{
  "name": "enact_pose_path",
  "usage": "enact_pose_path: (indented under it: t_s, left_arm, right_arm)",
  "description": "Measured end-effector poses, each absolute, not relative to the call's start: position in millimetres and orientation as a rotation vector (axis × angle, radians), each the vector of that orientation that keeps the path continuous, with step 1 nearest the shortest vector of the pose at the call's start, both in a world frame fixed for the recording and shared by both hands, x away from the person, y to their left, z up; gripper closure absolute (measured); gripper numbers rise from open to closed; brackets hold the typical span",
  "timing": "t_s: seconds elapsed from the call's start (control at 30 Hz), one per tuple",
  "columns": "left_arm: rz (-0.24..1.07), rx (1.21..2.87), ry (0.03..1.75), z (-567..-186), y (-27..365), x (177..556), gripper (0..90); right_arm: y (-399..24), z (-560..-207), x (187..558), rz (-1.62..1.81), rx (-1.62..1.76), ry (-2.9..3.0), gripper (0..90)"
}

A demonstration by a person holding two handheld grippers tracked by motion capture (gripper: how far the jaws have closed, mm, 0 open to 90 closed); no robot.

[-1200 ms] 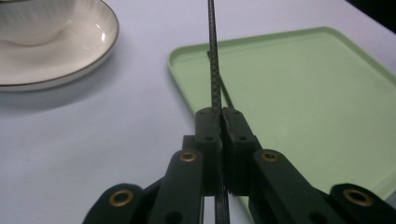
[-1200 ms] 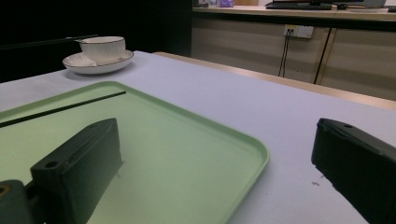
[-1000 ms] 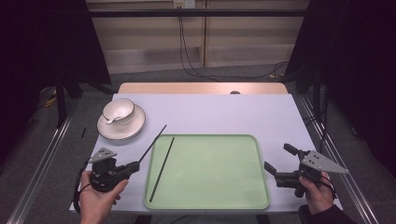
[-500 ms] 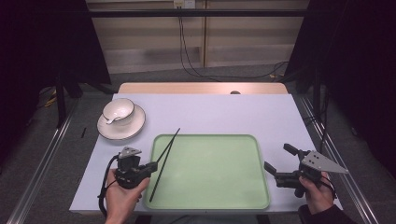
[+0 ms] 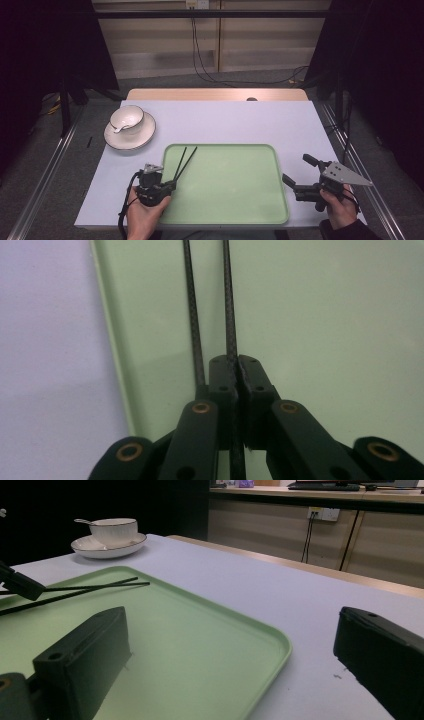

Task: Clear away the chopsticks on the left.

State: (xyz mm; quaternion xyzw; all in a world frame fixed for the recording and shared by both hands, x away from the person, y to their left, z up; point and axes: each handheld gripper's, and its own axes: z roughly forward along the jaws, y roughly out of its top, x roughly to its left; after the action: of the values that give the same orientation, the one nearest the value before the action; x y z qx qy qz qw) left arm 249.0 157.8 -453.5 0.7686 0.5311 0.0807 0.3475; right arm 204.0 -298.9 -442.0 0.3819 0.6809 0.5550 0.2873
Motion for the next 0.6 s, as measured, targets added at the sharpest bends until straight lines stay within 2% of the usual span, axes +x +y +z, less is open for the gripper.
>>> enact_pose_path:
  t_s: [0.27,0.6]
  left_arm:
    - [0.180,2.046,1.377,-461.3,154.0,250.2,85.5]
    - [0.144,2.032,1.365,-463.4,157.7,251.9,84.3]
  right_arm:
    - [-299.0,-442.1,204.0,1.483,1.020,1.822,1.1]
    - [-299.0,-442.1,204.0,1.483,1.022,1.818,1.1]
